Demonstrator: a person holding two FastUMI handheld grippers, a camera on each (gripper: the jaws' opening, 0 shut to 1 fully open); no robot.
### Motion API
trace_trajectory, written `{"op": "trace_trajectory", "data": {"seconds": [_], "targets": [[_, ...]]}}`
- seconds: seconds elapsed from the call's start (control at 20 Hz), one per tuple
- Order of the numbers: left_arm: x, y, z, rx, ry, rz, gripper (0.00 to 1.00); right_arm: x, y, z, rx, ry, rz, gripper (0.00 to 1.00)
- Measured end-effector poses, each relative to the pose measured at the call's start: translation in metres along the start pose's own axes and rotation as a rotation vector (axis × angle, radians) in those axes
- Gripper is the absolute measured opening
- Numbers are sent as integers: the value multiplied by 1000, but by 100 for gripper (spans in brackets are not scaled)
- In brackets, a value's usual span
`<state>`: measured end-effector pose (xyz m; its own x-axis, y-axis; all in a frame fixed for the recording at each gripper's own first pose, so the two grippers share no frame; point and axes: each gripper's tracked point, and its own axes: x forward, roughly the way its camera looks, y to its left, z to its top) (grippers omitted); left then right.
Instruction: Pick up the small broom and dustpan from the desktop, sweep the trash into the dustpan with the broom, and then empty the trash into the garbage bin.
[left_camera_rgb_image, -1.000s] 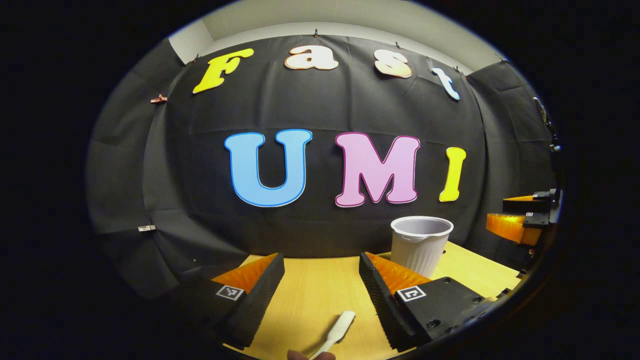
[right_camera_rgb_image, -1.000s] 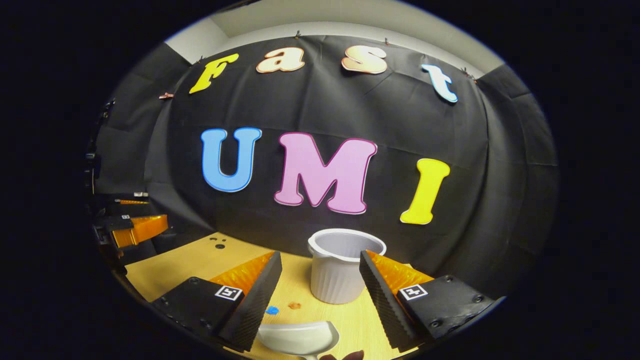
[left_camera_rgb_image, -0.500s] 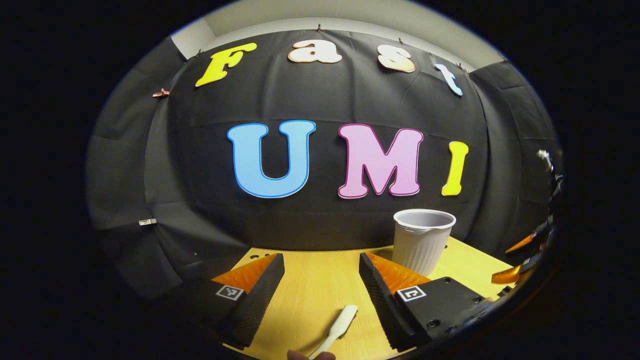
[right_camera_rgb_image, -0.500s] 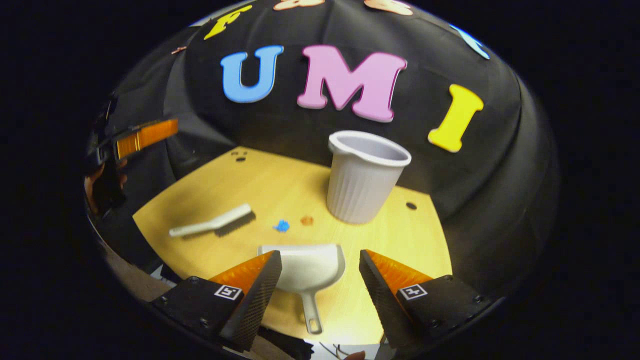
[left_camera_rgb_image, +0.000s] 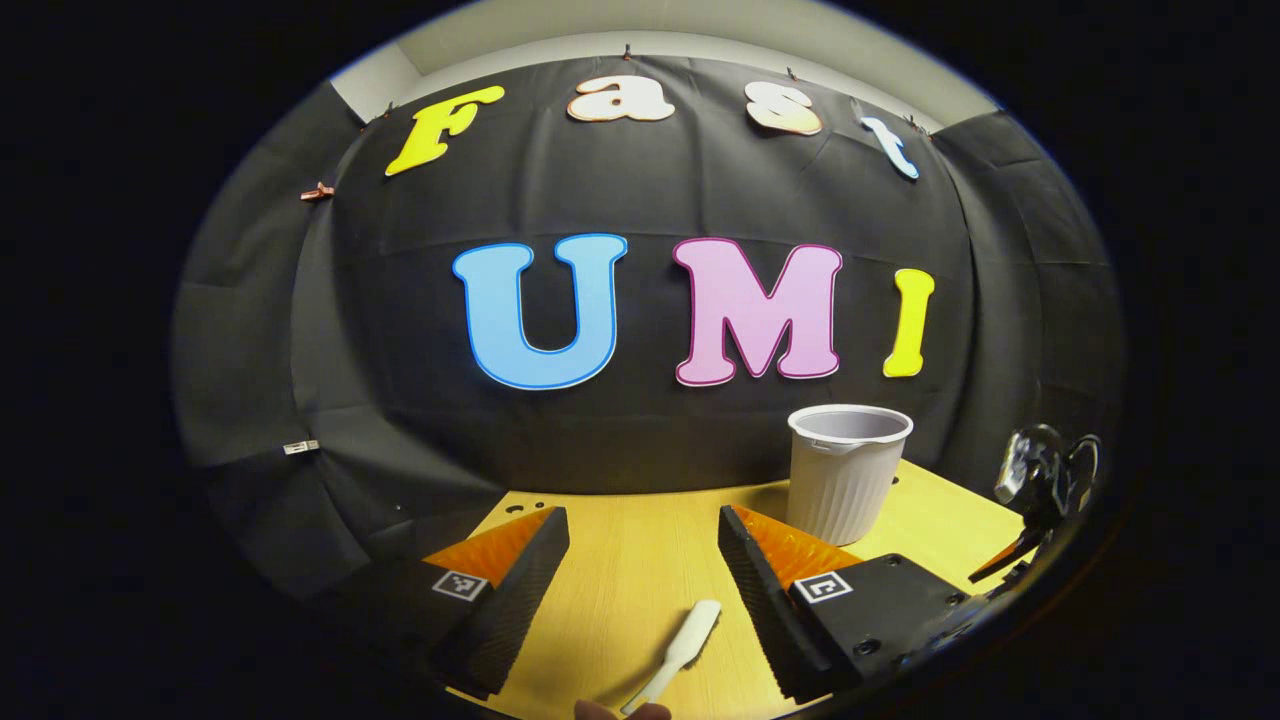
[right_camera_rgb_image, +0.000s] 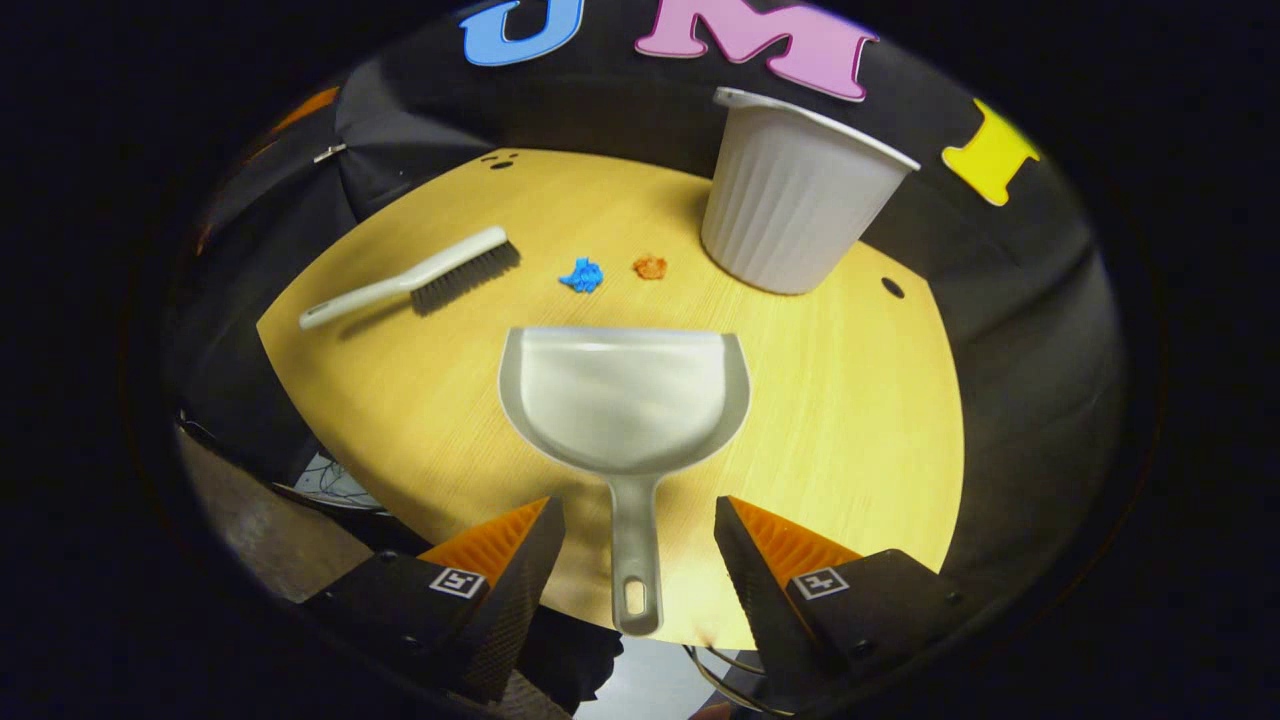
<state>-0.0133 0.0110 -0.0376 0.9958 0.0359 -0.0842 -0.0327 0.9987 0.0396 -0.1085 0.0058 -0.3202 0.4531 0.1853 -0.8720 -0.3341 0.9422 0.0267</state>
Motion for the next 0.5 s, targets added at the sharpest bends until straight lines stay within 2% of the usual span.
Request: {"op": "trace_trajectory", "data": {"seconds": [0.4,0.45,0.5], "targets": [[-5,3,-9,-9,31,41,95,61,1,-25,33,161,22,90],[-5,3,-10,-10,33,45,95,66,1,-24,43,169,22,88],[-5,2,-10,-11,38,50,95,69,3,-23,53,179,32,82]]}}
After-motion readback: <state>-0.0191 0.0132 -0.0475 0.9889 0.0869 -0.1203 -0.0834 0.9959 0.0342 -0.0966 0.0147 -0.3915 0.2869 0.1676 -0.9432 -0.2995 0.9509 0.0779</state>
